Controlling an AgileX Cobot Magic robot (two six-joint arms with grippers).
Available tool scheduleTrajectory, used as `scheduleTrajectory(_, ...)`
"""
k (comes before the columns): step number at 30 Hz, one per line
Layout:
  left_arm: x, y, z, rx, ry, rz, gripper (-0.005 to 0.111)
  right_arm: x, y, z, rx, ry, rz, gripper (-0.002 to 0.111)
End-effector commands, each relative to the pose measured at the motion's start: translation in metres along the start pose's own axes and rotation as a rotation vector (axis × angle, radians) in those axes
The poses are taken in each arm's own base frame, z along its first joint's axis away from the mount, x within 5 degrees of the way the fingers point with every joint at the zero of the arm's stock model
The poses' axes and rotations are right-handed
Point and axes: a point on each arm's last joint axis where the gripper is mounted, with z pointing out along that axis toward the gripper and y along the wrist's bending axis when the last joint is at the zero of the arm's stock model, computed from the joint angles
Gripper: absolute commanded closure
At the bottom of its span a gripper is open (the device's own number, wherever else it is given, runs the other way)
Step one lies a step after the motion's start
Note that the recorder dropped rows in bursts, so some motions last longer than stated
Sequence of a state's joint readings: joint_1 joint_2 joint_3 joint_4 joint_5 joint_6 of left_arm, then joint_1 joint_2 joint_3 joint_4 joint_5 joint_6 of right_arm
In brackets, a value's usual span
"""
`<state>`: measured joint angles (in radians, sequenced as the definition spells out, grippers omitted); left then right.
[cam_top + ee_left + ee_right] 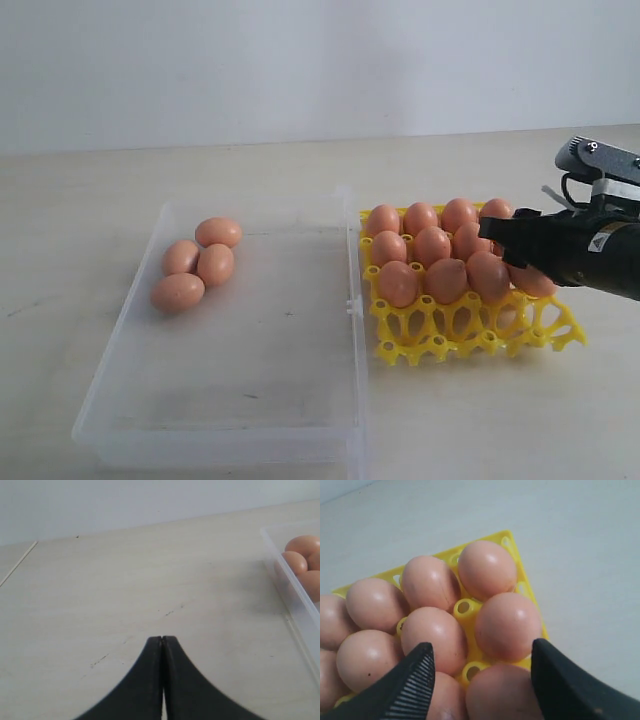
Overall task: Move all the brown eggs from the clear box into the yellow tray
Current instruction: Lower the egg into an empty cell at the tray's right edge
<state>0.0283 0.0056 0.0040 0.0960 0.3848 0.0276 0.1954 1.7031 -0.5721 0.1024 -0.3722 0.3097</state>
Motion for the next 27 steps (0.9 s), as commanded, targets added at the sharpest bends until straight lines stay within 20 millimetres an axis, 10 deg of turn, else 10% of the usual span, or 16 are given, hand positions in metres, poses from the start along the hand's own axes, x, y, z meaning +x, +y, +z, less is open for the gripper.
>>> scheduleTrajectory(1,-0.002,0.000,-0.001,-0.003,-0.016,-0.007,0.107,0.004,-0.002,0.006,0.000,0.024,0.005,0.053)
scheduleTrajectory(27,-0.002,0.000,-0.001,-0.003,-0.016,-0.007,0.107,0.010,0.011,0.008,-0.146,0.063,0.015,0.053)
